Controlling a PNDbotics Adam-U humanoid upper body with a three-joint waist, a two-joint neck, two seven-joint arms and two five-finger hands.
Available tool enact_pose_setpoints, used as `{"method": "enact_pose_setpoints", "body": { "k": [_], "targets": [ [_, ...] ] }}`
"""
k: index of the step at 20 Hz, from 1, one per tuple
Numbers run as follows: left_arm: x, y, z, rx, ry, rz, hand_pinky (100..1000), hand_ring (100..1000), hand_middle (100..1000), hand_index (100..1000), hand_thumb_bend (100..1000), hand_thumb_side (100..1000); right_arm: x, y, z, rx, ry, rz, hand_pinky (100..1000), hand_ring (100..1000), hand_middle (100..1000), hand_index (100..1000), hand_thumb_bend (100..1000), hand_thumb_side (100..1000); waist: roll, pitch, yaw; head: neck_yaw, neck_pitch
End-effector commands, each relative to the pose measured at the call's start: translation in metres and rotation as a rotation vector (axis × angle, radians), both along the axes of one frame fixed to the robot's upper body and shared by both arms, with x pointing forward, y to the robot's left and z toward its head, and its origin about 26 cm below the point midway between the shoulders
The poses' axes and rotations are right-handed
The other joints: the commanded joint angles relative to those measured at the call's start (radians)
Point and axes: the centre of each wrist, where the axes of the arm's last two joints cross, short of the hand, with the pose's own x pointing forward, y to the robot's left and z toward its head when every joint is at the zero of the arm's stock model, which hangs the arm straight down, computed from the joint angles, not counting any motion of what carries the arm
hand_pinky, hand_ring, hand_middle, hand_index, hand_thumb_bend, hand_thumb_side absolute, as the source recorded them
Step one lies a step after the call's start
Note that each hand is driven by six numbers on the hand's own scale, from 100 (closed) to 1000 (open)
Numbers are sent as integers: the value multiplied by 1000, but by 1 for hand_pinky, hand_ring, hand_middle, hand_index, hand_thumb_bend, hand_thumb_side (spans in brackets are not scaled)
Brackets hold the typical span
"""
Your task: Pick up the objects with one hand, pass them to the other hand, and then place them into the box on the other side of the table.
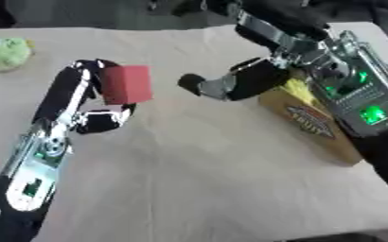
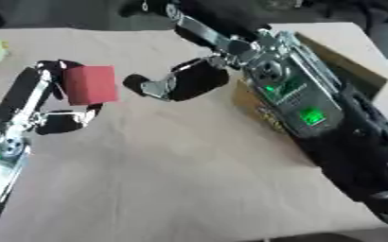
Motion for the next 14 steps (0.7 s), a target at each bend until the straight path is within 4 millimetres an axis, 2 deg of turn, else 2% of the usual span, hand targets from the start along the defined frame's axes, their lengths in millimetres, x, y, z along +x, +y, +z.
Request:
{"method": "enact_pose_setpoints", "body": {
  "k": [1,6,9,14],
  "targets": [
    [3,2,11,0,-38,5,426,457,442,517,221,100,-4,0,8,-5,-39,12,954,875,830,884,412,460,0,-23,-1,2,2],
    [2,-3,10,-7,-41,6,423,455,441,516,223,100,-5,7,10,-52,-27,40,949,887,845,887,390,490,-2,-23,-1,5,5],
    [1,-8,12,3,-79,38,426,459,445,519,242,100,-6,13,10,-79,-8,30,950,900,857,891,356,537,-4,-23,-1,7,8],
    [1,-13,9,29,-108,72,426,458,445,519,246,100,-7,19,9,-99,14,14,952,900,858,892,344,552,-5,-23,-2,9,6]
  ]
}}
